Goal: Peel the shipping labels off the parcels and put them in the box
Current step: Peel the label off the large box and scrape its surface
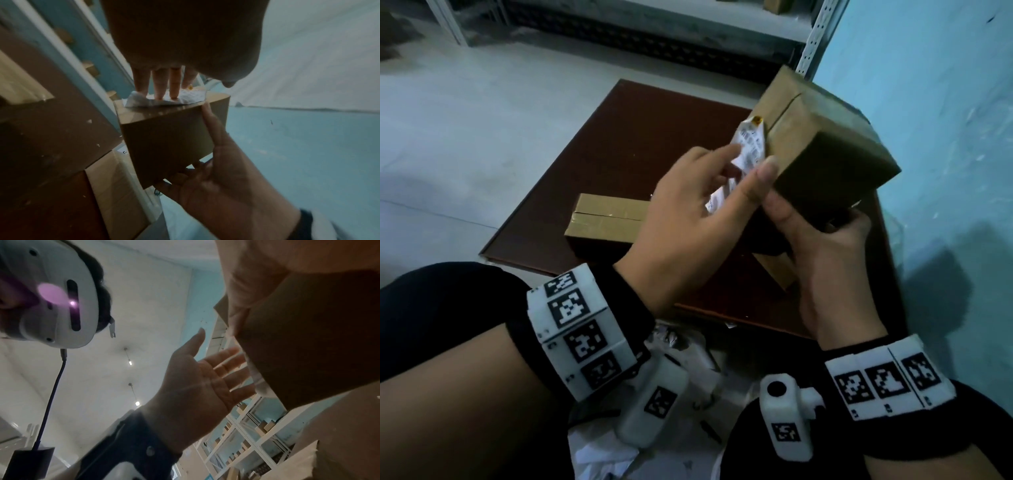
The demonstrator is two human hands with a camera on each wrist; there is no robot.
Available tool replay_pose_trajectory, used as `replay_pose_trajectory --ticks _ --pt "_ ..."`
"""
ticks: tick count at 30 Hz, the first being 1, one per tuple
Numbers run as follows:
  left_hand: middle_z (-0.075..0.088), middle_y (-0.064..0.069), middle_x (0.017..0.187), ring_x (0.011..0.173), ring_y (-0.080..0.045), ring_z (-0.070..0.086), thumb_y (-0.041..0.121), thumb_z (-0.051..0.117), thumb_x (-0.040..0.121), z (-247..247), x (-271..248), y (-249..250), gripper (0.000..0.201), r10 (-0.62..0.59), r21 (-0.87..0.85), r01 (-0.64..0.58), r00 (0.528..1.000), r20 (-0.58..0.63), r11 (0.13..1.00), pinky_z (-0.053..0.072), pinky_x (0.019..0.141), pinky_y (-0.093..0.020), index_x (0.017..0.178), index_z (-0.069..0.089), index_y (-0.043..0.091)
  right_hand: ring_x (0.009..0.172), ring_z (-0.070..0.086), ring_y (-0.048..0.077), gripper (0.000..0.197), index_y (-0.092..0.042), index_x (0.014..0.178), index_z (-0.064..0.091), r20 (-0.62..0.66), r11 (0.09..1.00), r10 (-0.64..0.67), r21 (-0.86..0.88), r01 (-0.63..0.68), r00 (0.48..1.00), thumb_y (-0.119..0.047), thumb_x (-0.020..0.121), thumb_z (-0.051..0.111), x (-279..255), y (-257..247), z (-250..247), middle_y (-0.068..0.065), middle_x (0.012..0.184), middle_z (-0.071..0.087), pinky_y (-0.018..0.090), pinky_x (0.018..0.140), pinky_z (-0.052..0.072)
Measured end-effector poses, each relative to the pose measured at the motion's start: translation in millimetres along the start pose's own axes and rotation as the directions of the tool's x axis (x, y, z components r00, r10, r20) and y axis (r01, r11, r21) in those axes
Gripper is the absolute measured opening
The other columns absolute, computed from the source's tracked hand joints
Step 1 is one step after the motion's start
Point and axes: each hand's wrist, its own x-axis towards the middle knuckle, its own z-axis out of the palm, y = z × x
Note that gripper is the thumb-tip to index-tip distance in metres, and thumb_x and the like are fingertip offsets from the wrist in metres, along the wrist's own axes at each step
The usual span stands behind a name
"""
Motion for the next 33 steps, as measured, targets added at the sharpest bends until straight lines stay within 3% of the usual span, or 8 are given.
replay_pose_trajectory --ticks 6,8,10,14,18,22,27,33 --pt "0.068 0.002 0.075 0.072 -0.011 0.069 0.043 0.057 0.106 -9.4 4.6 10.1 0.039 -0.150 -0.355 0.102 0.983 -0.109 0.929 0.058 0.065 -0.031 0.078 0.068 0.019 0.122 0.074 0.021 0.094 -0.027 0.142 0.060 0.157 0.993 -0.084 0.097 0.069 0.984 -0.062 0.062 0.094 -2.7 -4.3 -3.2 0.001 0.133 0.075 0.048 0.101 0.061" --pt "0.068 0.003 0.075 0.073 -0.010 0.070 0.045 0.064 0.102 -13.1 8.7 8.7 0.035 -0.216 -0.372 0.152 0.966 -0.139 0.916 0.059 0.068 -0.029 0.077 0.066 0.019 0.120 0.075 0.023 0.047 -0.043 0.125 0.073 0.241 0.980 -0.073 0.195 0.025 0.968 -0.071 0.089 0.061 -5.7 -11.5 -3.2 -0.002 0.128 0.078 0.049 0.101 0.060" --pt "0.070 0.003 0.078 0.073 -0.006 0.069 0.041 0.066 0.101 -16.0 11.4 4.5 0.030 -0.214 -0.351 0.154 0.967 -0.139 0.924 0.056 0.066 -0.023 0.085 0.068 0.016 0.121 0.075 0.030 0.050 -0.049 0.123 0.072 0.268 0.969 -0.011 0.239 -0.055 0.963 -0.075 0.102 0.035 -4.6 -12.1 -7.0 0.000 0.130 0.077 0.059 0.109 0.055" --pt "0.073 0.001 0.091 0.076 -0.002 0.069 0.029 0.062 0.106 -18.4 12.9 -1.7 0.023 -0.107 -0.162 0.081 0.981 -0.161 0.983 0.051 0.062 -0.013 0.102 0.070 0.008 0.124 0.073 0.032 0.070 -0.031 0.146 0.058 0.260 0.970 0.098 0.191 -0.151 0.961 -0.074 0.092 0.050 -1.2 -8.2 -4.1 0.005 0.137 0.074 0.059 0.114 0.051" --pt "0.071 -0.003 0.099 0.090 -0.011 0.070 0.026 0.060 0.107 -18.4 13.6 -11.1 0.017 -0.007 0.042 0.015 0.983 -0.183 0.999 0.056 0.068 -0.024 0.101 0.066 0.011 0.126 0.071 0.023 0.028 -0.031 0.140 0.056 0.156 0.993 0.022 0.115 -0.040 0.988 -0.038 0.115 0.046 5.5 -0.2 -5.5 0.000 0.138 0.069 0.059 0.106 0.058" --pt "0.066 0.000 0.100 0.087 -0.010 0.062 0.024 0.058 0.107 -11.5 10.7 -15.2 0.015 0.065 0.144 -0.038 0.980 -0.186 0.989 0.049 0.072 -0.022 0.107 0.065 0.011 0.128 0.068 0.011 0.050 -0.045 0.159 0.038 0.121 0.990 -0.139 0.017 0.138 0.983 -0.024 0.115 0.049 6.4 -0.5 -6.8 -0.012 0.140 0.065 0.056 0.110 0.056" --pt "0.066 0.004 0.094 0.080 -0.001 0.059 0.018 0.063 0.105 1.5 3.0 -16.3 0.012 0.111 0.109 -0.094 0.981 -0.161 0.990 0.045 0.071 -0.012 0.102 0.069 0.009 0.125 0.070 0.016 0.125 -0.036 0.156 0.029 0.182 0.989 -0.093 -0.100 0.112 0.979 -0.092 0.056 0.080 -1.2 0.2 -5.2 -0.009 0.135 0.067 0.053 0.113 0.053" --pt "0.072 0.003 0.092 0.082 0.001 0.064 0.015 0.063 0.105 5.5 4.0 -11.4 0.012 -0.049 -0.151 0.020 0.980 -0.194 0.988 0.051 0.069 -0.015 0.099 0.072 0.011 0.115 0.073 0.008 0.105 -0.030 0.151 0.032 0.108 0.985 -0.172 0.029 0.170 0.979 -0.048 0.067 0.092 2.8 3.0 -7.9 -0.004 0.134 0.065 0.033 0.095 0.063"
